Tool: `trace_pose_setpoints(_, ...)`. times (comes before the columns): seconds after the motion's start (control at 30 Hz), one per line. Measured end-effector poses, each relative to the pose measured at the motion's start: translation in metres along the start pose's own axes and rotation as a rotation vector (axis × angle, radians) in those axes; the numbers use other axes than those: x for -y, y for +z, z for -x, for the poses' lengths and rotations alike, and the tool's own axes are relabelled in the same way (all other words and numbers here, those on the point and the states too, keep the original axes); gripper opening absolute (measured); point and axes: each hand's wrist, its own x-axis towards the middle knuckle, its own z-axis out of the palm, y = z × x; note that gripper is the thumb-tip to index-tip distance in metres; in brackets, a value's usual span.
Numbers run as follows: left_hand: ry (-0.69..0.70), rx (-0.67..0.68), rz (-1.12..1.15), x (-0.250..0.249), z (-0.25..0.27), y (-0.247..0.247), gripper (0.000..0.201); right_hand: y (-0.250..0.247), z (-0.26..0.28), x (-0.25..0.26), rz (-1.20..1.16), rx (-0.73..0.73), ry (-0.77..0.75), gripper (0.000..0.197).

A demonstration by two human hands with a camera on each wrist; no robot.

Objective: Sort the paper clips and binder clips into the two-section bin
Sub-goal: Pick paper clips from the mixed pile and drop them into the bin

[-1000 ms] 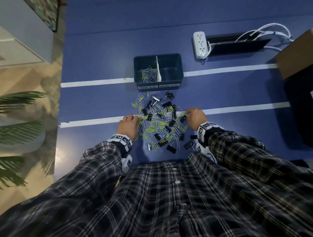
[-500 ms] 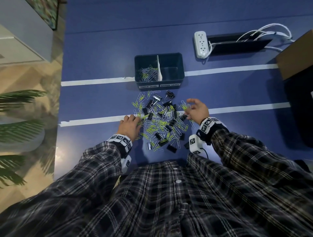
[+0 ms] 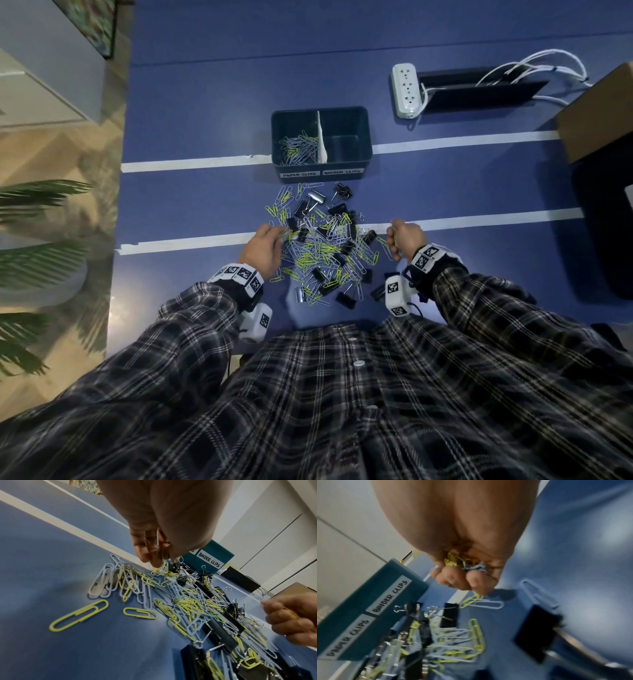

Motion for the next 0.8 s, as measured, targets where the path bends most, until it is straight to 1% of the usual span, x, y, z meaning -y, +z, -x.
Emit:
trace_pose_setpoints(0.07,-0.014,0.020,-0.004,-0.004,-0.001,0.001,0.028,-0.006,-0.002,-0.008,0.072,-0.025,-0.040,0.032)
trace_pose_setpoints(0.1,-0.029,0.021,0.000,-0.006,0.000,0.001,0.024,-0.008,-0.003,-0.010,0.168,-0.048,-0.076,0.030)
trace_pose_setpoints(0.17,-0.063,0.021,0.021,-0.007,0.001,0.001,0.019,-0.013,0.000,-0.015,0.464,-0.109,-0.176,0.027)
trace_pose_setpoints(0.2,-0.079,0.021,0.045,-0.008,0.002,0.001,0.020,-0.015,0.003,-0.018,0.574,-0.137,-0.228,0.028)
trace_pose_setpoints(0.23,-0.088,0.017,0.073,-0.008,0.003,0.001,0.023,-0.016,0.007,-0.020,0.630,-0.135,-0.261,0.031)
trace_pose_setpoints(0.33,-0.128,0.013,0.141,-0.013,0.007,-0.005,0.035,-0.015,0.013,-0.026,0.685,-0.140,-0.308,0.054)
trace_pose_setpoints(0.37,-0.149,0.006,0.152,-0.016,0.008,-0.007,0.038,-0.013,0.014,-0.027,0.679,-0.161,-0.306,0.060)
trace_pose_setpoints(0.4,-0.175,-0.002,0.149,-0.018,0.008,-0.009,0.041,-0.011,0.015,-0.027,0.666,-0.178,-0.310,0.061)
trace_pose_setpoints(0.5,-0.210,-0.003,0.087,-0.019,0.008,-0.013,0.055,-0.009,0.017,-0.028,0.637,-0.232,-0.316,0.057)
trace_pose_setpoints(0.57,-0.242,0.043,0.022,-0.012,0.007,-0.011,0.061,-0.011,0.017,-0.030,0.622,-0.251,-0.318,0.056)
trace_pose_setpoints(0.67,-0.251,0.102,-0.040,0.003,0.007,-0.004,0.065,-0.015,0.016,-0.033,0.622,-0.259,-0.304,0.044)
trace_pose_setpoints(0.73,-0.244,0.092,-0.040,0.010,0.011,0.001,0.061,-0.014,0.017,-0.034,0.680,-0.236,-0.298,0.040)
trace_pose_setpoints(0.8,-0.263,0.048,-0.010,0.014,0.016,0.006,0.046,-0.012,0.017,-0.036,0.826,-0.186,-0.321,0.042)
